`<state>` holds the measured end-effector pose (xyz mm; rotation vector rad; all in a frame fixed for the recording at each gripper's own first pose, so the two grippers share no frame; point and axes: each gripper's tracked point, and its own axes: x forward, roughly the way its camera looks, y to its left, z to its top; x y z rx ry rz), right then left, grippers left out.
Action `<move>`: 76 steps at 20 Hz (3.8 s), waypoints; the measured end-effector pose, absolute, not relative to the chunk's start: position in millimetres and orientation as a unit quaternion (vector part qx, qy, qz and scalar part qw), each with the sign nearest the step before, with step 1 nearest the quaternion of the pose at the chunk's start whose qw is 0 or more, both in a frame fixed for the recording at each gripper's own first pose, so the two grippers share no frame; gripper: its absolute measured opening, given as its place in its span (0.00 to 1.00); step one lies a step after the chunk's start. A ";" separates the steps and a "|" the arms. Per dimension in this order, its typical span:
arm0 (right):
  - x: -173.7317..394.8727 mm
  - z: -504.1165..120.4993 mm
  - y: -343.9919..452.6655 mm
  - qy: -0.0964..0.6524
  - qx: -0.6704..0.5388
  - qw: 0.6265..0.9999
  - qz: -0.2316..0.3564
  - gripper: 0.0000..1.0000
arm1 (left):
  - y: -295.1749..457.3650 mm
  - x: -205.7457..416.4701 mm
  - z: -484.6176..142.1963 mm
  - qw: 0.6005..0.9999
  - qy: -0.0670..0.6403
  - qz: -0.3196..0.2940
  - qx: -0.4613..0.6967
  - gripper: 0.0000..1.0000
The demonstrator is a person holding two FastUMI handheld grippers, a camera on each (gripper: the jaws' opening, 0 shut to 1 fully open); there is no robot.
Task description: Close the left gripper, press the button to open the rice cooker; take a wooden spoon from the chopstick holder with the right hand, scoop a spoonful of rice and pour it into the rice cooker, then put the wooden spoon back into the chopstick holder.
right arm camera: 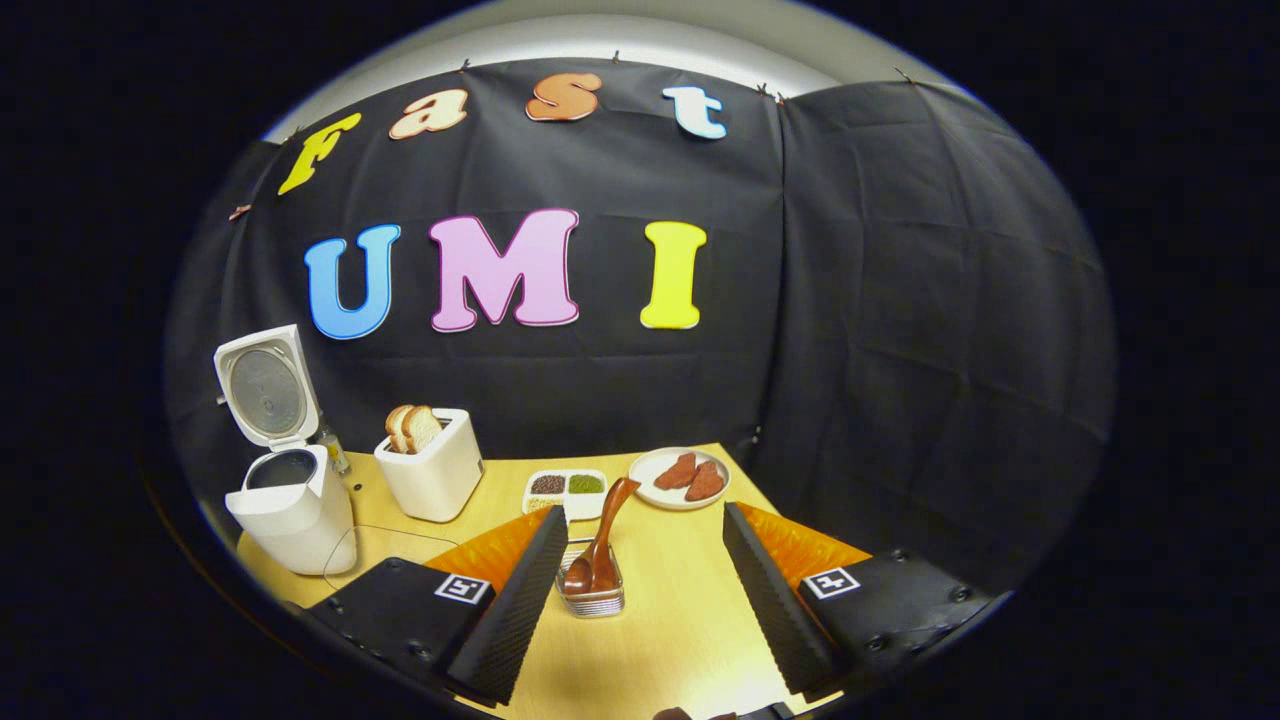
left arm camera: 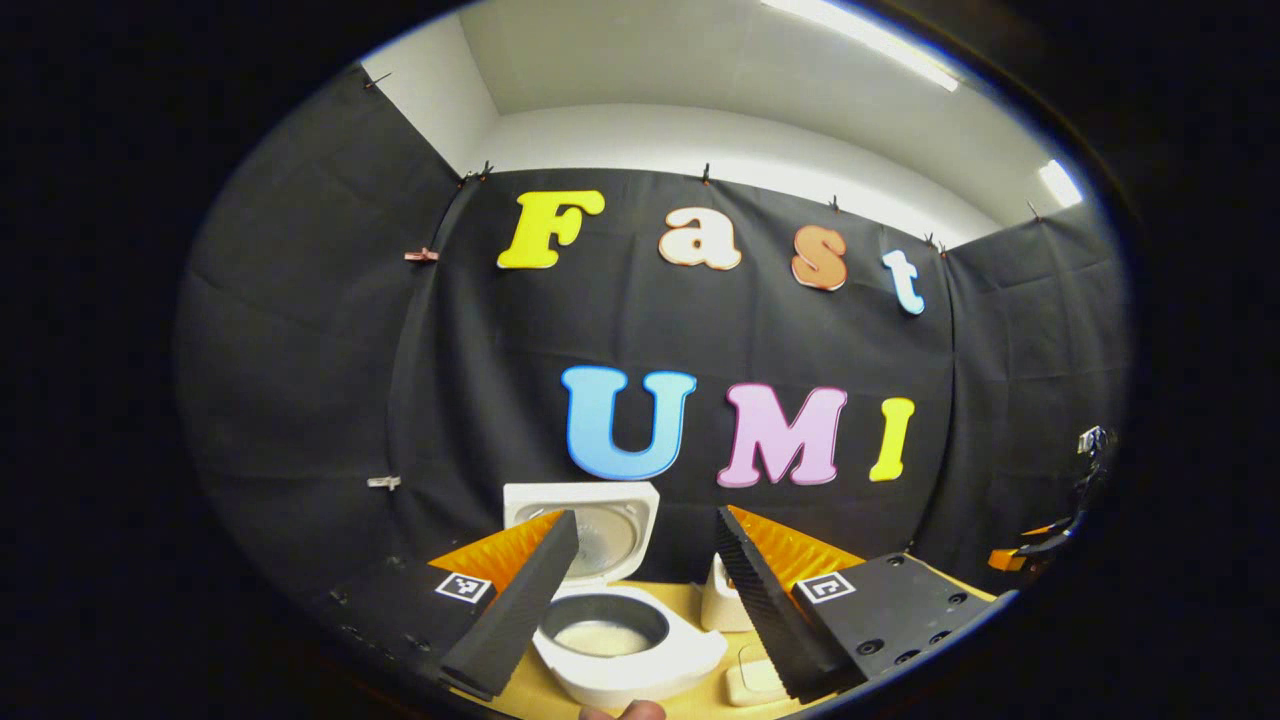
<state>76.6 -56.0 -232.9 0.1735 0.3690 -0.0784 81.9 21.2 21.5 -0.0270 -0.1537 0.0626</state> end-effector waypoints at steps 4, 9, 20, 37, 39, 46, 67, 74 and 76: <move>78.5 -192.4 -70.5 0.155 0.067 0.983 -0.071 0.98 | 35.7 145.1 55.2 0.994 -0.107 0.011 -0.015 0.95; 61.4 -163.7 -71.3 0.135 0.053 0.985 -0.093 0.98 | 62.1 225.4 79.6 0.991 -0.130 0.012 -0.027 0.95; 21.2 -127.1 -59.3 0.115 0.033 0.987 -0.103 0.98 | 125.1 356.5 73.8 0.980 -0.184 0.075 0.019 0.94; 11.4 -124.9 -35.9 0.136 0.041 0.988 -0.064 0.98 | 141.7 355.2 -76.4 0.983 0.068 0.172 0.015 0.99; 10.2 -120.3 -39.5 0.133 0.036 0.989 -0.054 0.98 | 128.7 337.5 -85.9 0.982 0.076 0.169 0.012 0.98; 4.5 -123.7 -40.0 0.145 0.027 0.989 -0.012 0.98 | 92.6 275.4 -153.7 0.978 0.151 0.145 -0.016 0.98; 1.0 -132.2 -27.7 0.160 0.017 0.987 0.026 0.98 | 66.0 219.4 -282.2 0.957 0.228 0.182 -0.007 0.99; 3.9 -133.3 -11.4 0.164 0.005 0.985 0.044 0.98 | 49.9 217.0 -289.1 0.958 0.236 0.164 -0.001 1.00; 6.1 -132.4 -6.0 0.163 0.007 0.985 0.048 0.98 | 48.4 217.3 -290.3 0.959 0.235 0.158 -0.006 1.00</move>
